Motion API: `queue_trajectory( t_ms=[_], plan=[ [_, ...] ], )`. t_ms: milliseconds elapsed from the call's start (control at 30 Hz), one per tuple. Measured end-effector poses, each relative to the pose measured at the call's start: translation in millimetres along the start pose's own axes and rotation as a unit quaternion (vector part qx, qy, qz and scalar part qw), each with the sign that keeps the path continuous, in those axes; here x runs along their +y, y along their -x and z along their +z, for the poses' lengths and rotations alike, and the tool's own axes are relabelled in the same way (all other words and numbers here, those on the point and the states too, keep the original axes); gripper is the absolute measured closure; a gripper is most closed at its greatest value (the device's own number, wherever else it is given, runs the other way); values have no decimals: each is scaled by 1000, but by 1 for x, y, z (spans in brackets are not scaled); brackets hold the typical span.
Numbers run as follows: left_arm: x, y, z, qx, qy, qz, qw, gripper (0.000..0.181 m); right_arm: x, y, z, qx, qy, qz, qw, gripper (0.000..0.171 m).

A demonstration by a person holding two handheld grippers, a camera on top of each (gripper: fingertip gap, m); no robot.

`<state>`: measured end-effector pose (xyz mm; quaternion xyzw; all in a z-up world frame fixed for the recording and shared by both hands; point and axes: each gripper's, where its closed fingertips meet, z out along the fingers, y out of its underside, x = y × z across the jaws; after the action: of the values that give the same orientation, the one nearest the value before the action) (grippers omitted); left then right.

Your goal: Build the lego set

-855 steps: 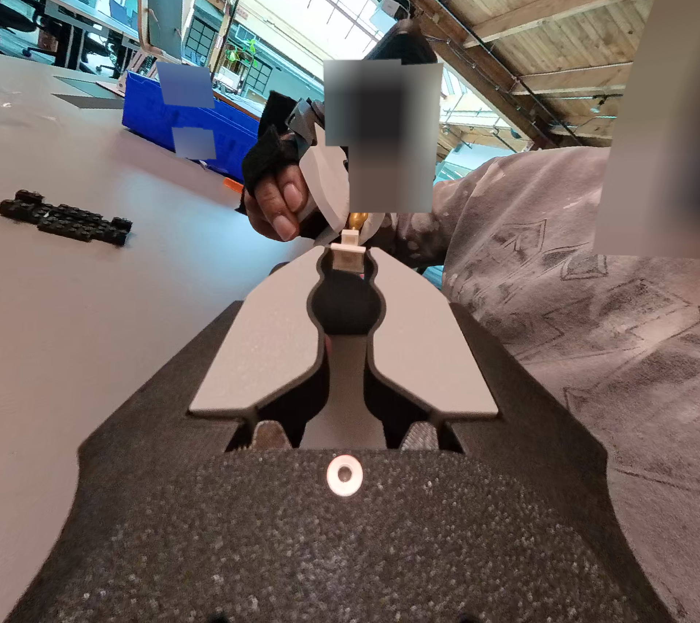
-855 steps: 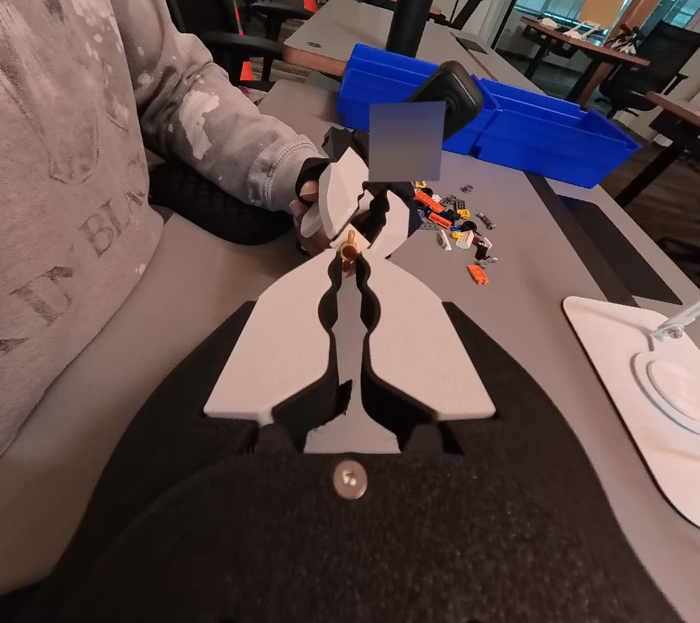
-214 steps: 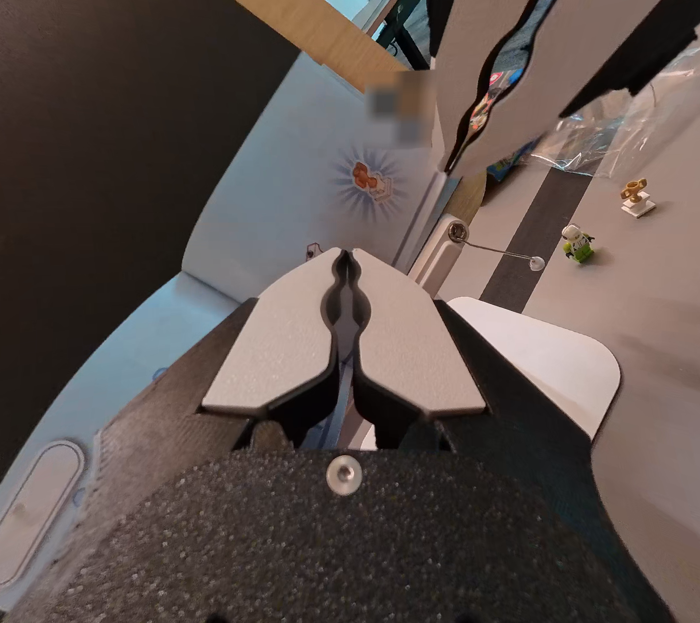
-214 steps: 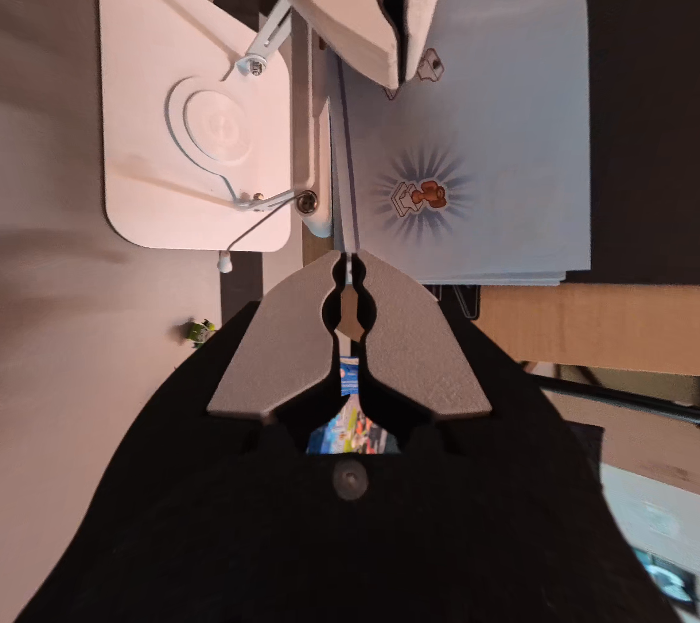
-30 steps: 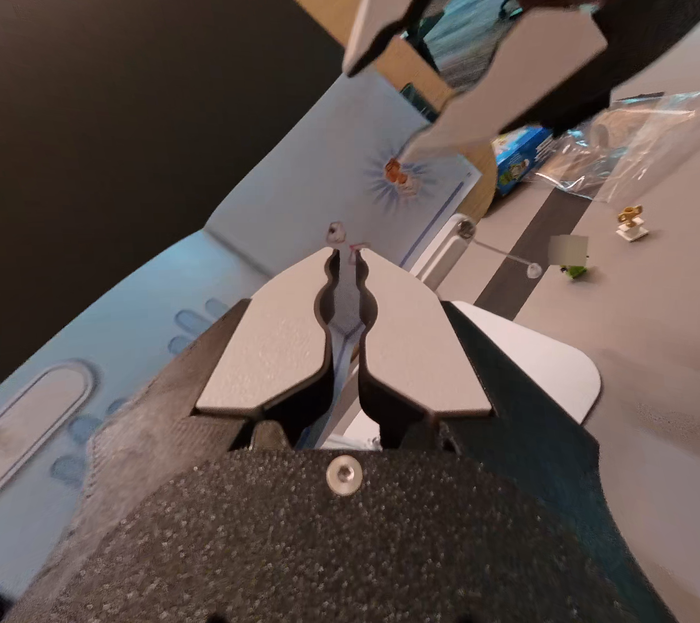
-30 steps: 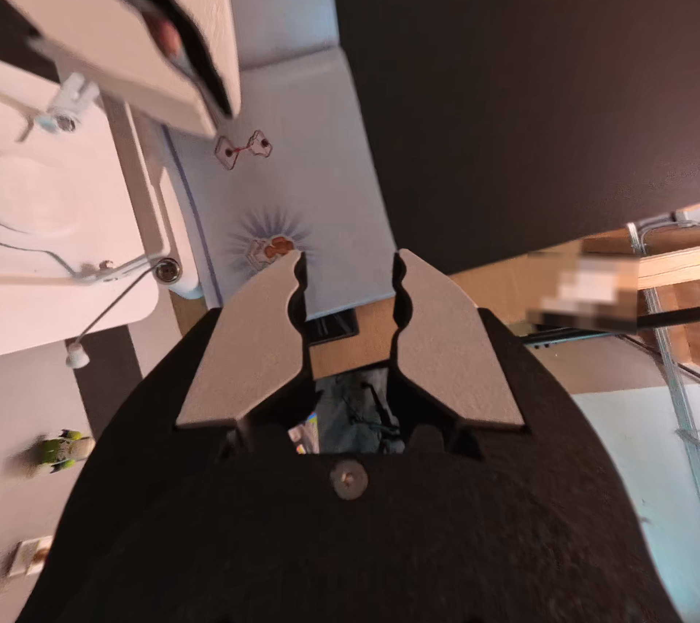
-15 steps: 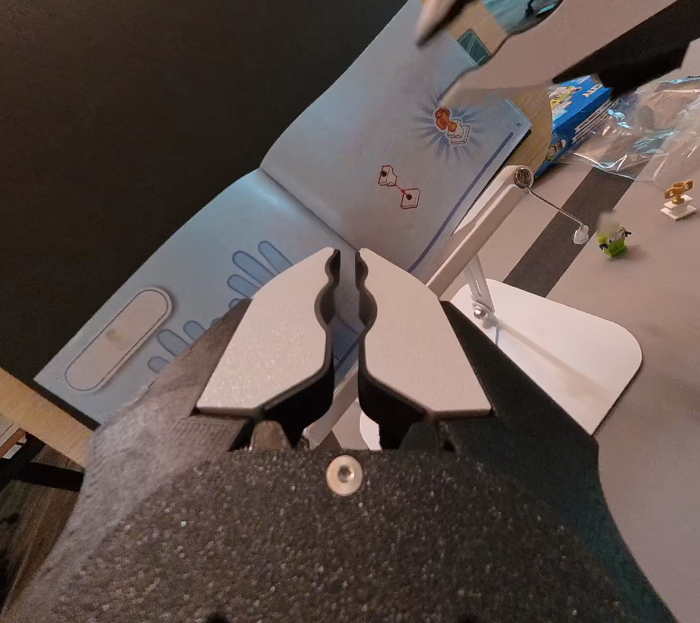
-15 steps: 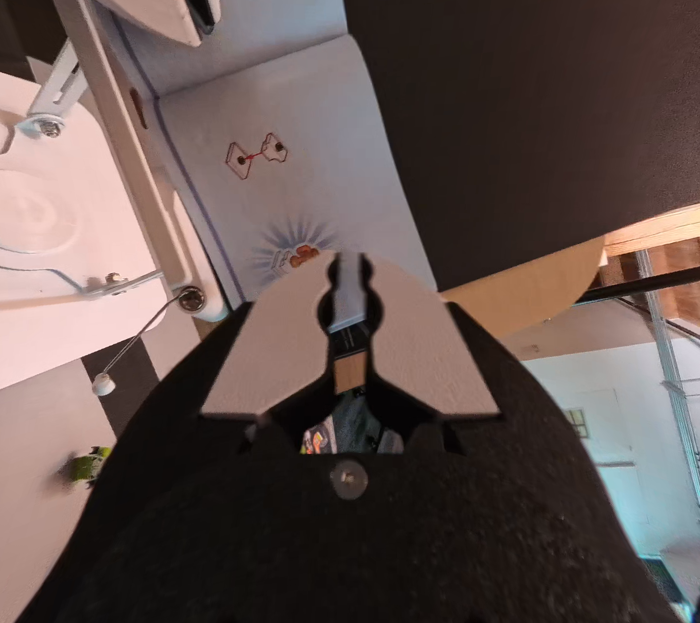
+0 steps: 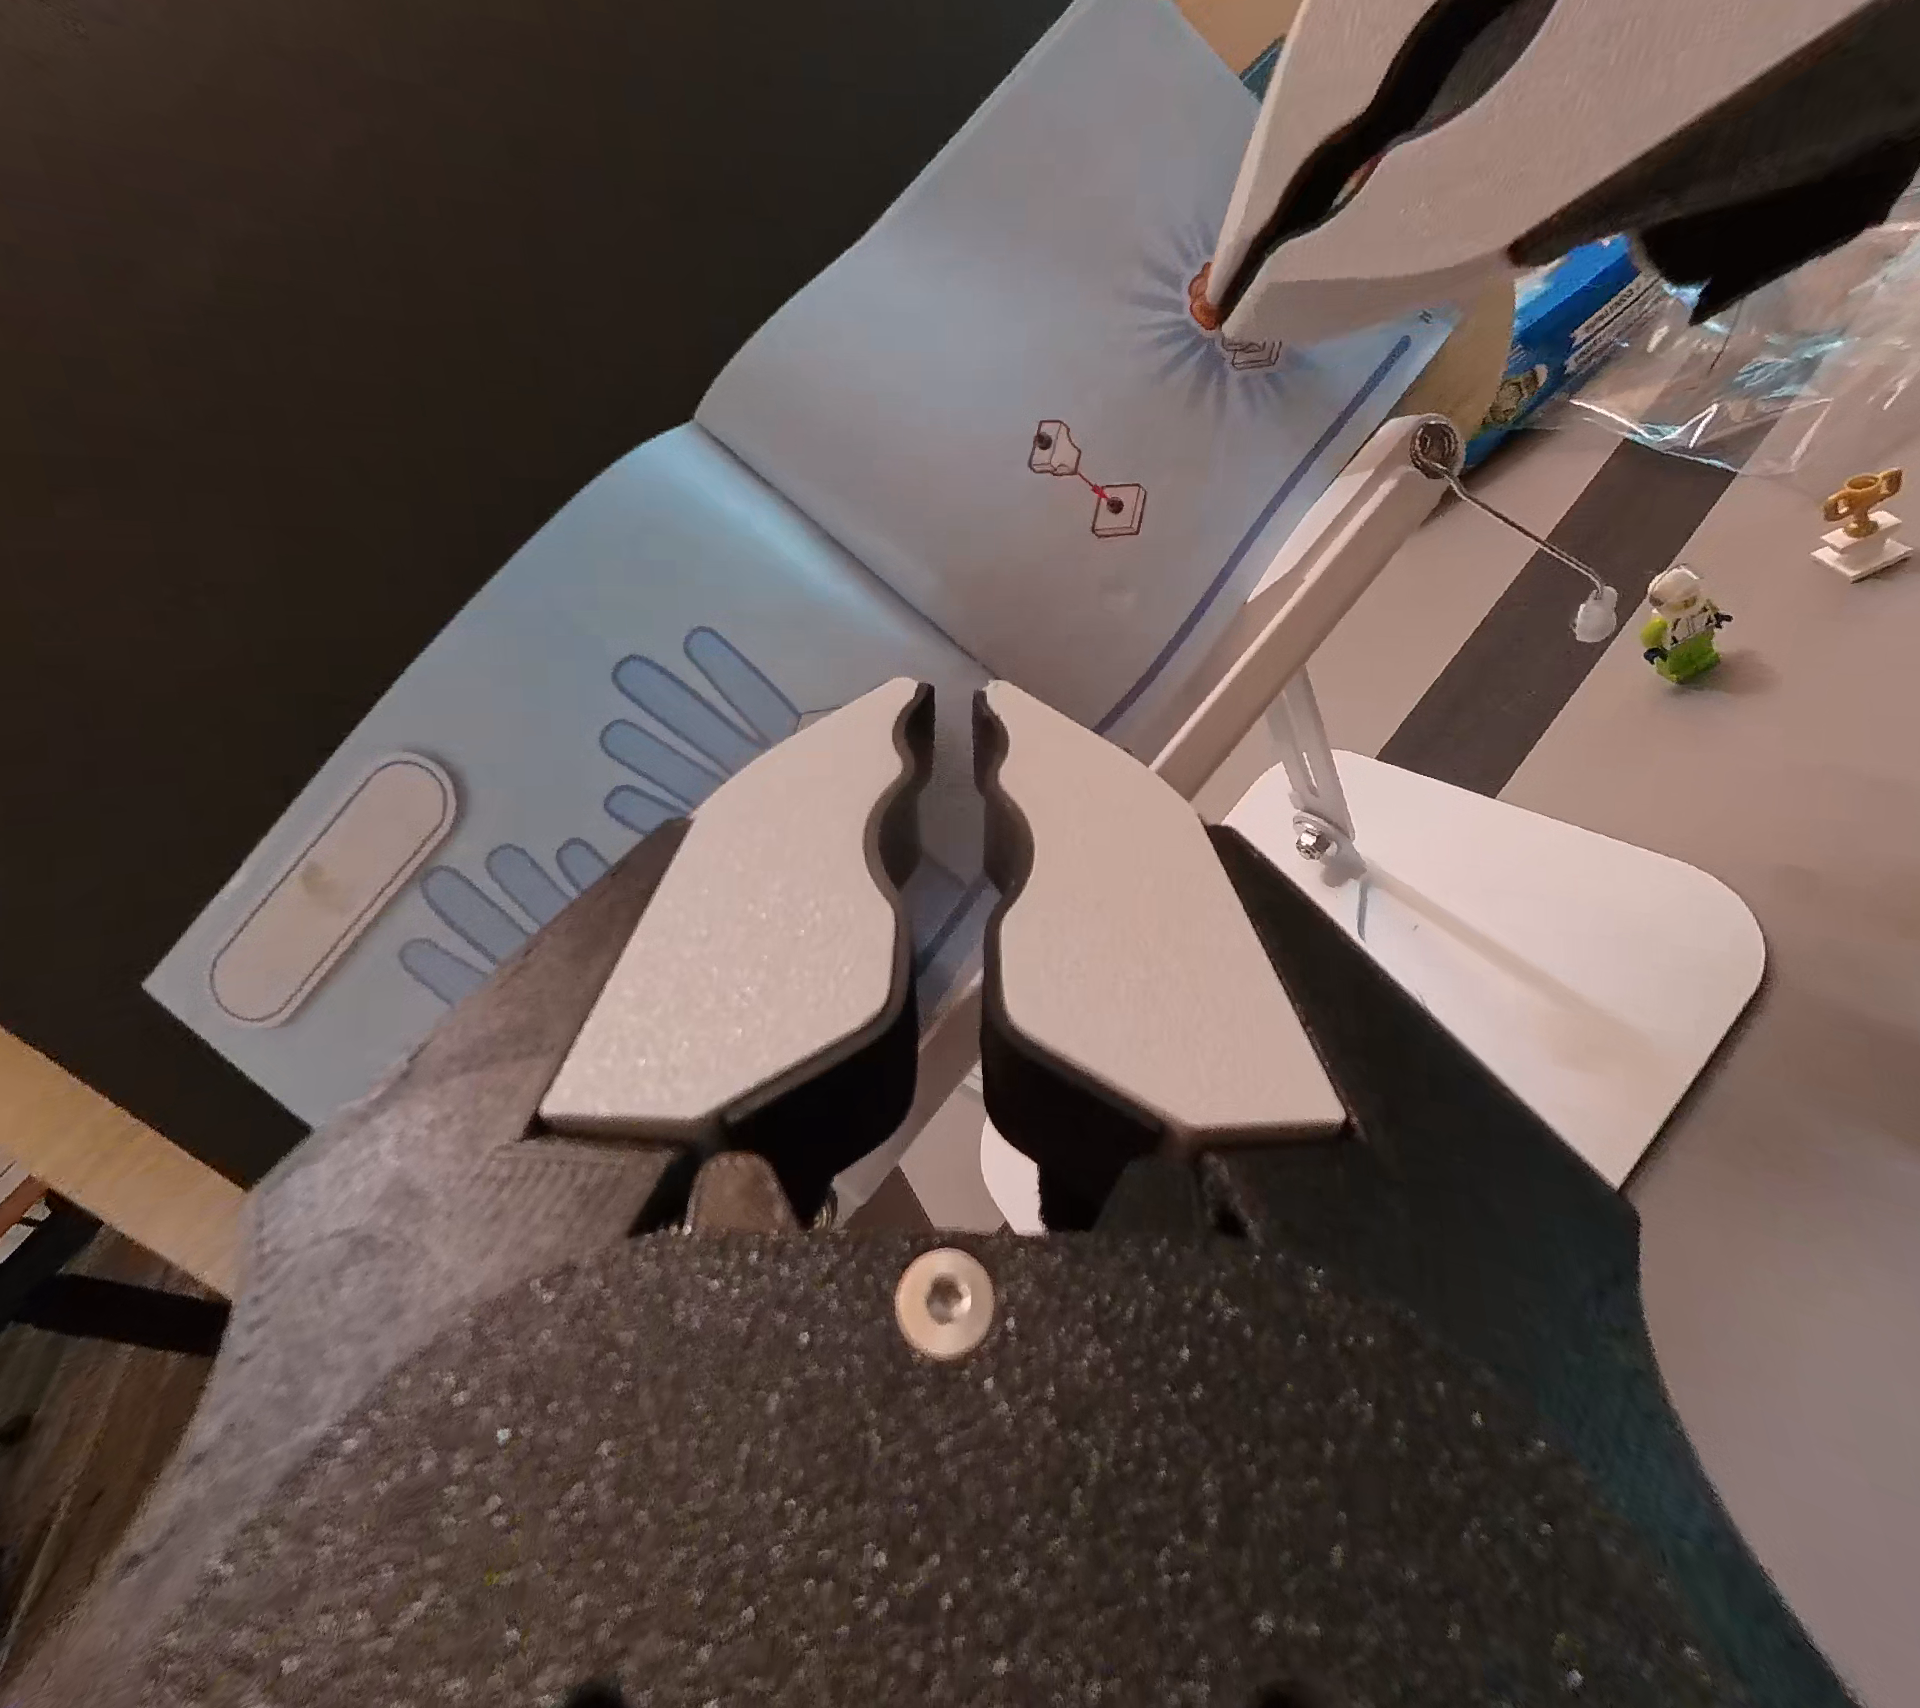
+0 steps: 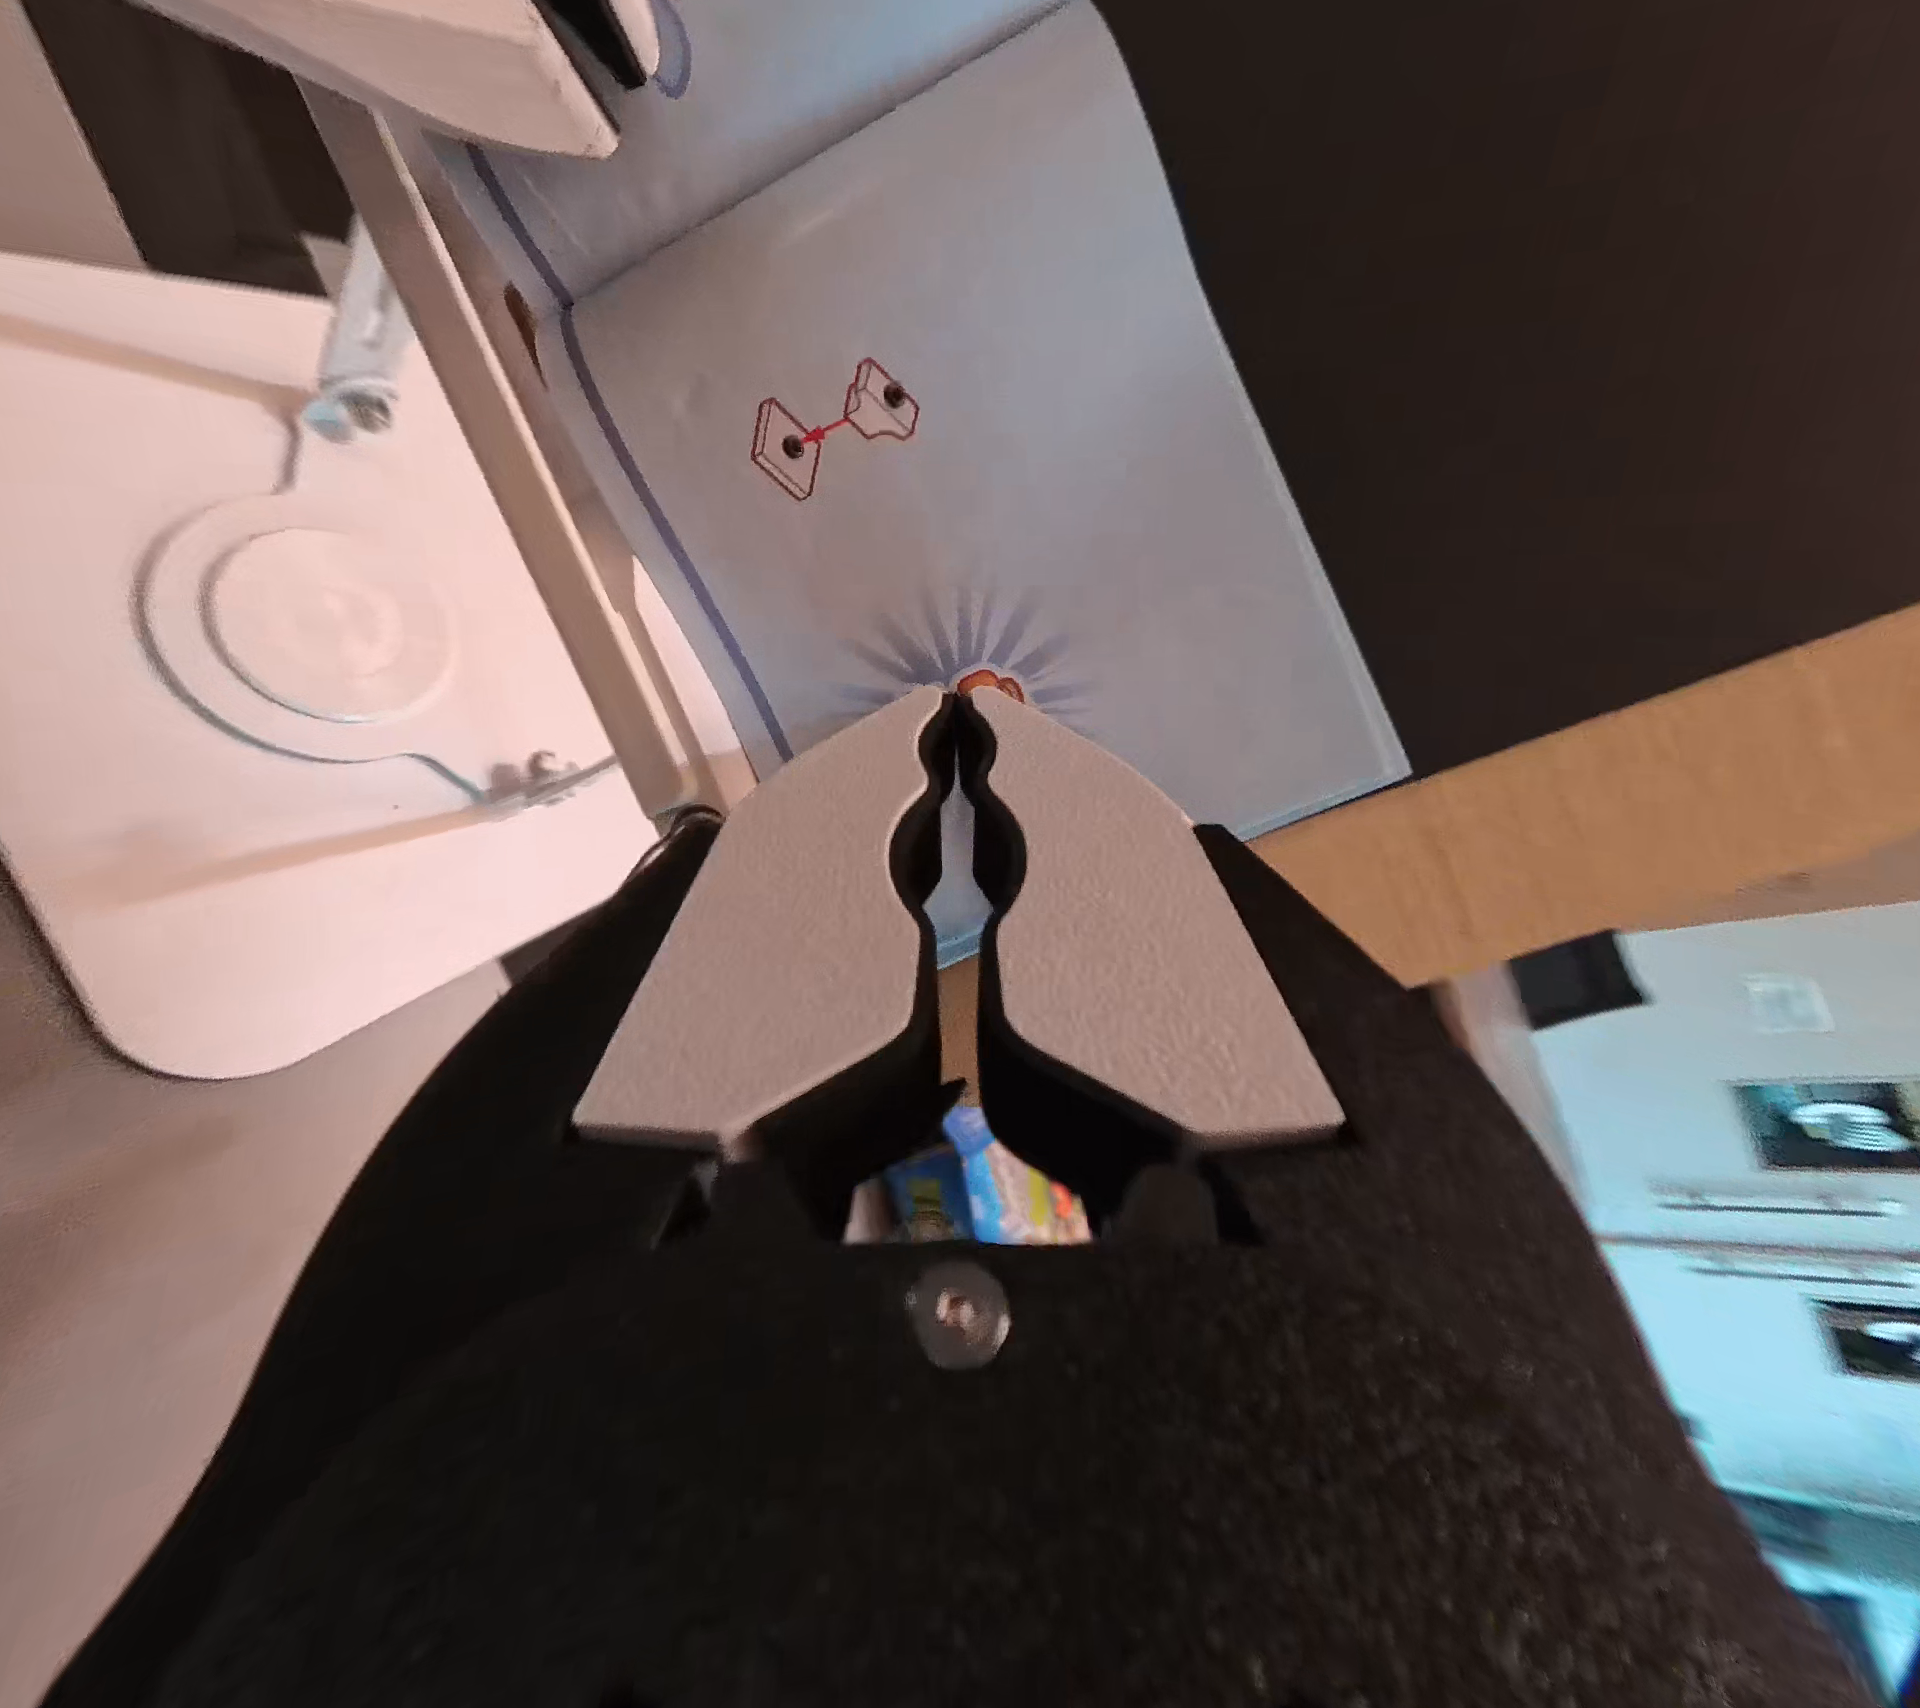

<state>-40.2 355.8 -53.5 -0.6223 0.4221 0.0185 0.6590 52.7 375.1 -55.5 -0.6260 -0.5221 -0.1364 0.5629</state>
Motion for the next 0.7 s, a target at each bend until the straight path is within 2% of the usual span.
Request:
queue_trajectory(
  t_ms=[33,100,167,233,333,400,533,700],
  plan=[
    [-1,0,0,0,-2,-1,1000,175,-2,0,-2,-11,-6,18,1000,168],
    [-2,0,-1,-1,-5,-1,1000,175,-4,-3,-7,-23,-10,28,999,135],
    [-3,-1,-1,-1,-5,2,1000,175,-2,-9,-9,-10,2,-1,1000,112],
    [-3,-1,0,-1,-4,4,1000,175,4,-14,-8,-3,25,-34,999,100],
    [-2,-1,1,0,-5,-2,1000,175,7,-16,-3,-6,56,-53,997,98],
    [-1,-1,2,1,-5,-7,1000,175,9,-21,-1,11,72,-77,994,106],
    [0,0,2,1,-10,-13,1000,176,9,-19,-1,16,70,-82,994,111],
    [-1,0,2,1,-14,-12,1000,176,11,-13,0,12,60,-72,996,137]
  ],
)
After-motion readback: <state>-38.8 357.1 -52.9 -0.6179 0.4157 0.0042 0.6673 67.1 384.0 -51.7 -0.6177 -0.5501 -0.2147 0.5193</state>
